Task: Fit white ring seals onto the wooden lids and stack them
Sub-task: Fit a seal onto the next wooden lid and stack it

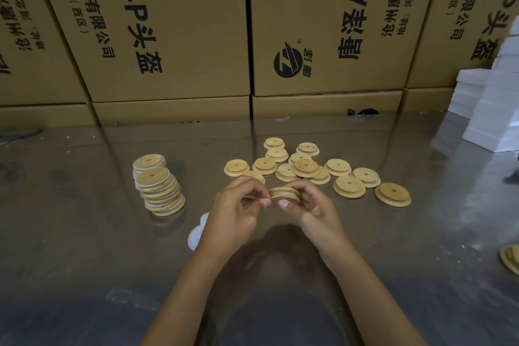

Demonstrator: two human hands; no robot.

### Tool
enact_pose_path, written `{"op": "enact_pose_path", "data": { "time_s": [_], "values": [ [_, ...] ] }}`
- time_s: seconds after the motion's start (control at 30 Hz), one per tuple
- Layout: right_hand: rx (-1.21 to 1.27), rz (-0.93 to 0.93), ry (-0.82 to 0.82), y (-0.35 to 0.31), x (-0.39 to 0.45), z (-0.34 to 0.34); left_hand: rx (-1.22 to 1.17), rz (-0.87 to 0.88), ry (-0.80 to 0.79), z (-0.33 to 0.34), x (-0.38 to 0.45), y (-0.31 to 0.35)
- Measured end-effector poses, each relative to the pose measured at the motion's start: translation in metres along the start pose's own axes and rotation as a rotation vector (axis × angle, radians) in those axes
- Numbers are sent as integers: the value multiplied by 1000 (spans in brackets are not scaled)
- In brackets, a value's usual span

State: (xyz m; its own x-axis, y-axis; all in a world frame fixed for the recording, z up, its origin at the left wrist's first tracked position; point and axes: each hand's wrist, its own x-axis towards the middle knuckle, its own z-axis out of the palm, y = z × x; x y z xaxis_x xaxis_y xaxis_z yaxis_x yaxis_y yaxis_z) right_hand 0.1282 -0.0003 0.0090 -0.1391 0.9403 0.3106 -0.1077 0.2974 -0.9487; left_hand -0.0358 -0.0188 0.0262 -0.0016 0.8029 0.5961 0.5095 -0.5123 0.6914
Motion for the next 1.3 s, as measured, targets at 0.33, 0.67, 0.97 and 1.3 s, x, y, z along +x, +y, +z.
{"op": "enact_pose_path", "data": {
  "time_s": [0.33, 0.67, 0.97, 1.3],
  "values": [
    [-196, -225, -41, 1, 3, 1, -58, -34, 33, -2, 0, 6],
    [-226, -227, -17, 0, 2, 4, -18, -12, 52, 3, -2, 2],
    [-60, -87, -1, -6, 0, 6, -21, -164, 32, 3, -2, 0],
    [244, 224, -17, -9, -1, 6, -481, -526, 138, -1, 4, 3]
  ]
}}
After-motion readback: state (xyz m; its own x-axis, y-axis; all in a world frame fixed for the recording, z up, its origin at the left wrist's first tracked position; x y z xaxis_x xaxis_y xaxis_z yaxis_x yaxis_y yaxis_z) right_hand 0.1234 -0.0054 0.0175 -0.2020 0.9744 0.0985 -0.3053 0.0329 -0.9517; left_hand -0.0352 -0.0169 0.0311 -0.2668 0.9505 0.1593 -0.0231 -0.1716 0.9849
